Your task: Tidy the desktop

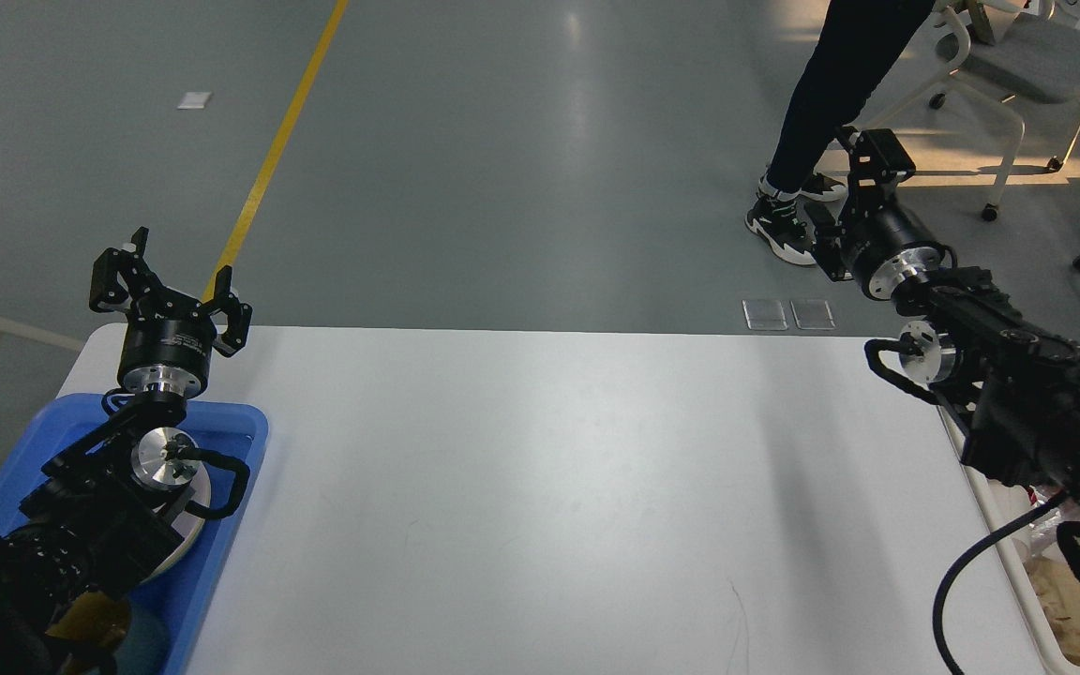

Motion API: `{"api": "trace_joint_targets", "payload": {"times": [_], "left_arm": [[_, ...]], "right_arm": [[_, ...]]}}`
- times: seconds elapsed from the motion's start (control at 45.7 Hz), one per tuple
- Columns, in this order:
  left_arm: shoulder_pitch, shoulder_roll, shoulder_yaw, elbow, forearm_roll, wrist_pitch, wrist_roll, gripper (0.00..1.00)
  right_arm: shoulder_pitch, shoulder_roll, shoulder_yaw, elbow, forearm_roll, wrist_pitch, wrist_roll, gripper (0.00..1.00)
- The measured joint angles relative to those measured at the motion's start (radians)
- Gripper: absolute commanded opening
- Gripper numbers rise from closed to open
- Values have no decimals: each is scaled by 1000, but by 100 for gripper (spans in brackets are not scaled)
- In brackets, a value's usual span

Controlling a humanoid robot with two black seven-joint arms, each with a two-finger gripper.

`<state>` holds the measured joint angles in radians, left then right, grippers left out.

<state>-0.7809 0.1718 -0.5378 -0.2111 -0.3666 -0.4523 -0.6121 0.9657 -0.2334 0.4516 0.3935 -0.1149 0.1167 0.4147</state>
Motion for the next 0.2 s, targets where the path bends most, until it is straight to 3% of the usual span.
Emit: {"api": "trace_joint_targets", "payload": {"times": [0.197], "left_arm": [[0,0,0,0,0,0,0,96]], "right_arm": [[-40,70,142,-2,0,-1,2,100]]}}
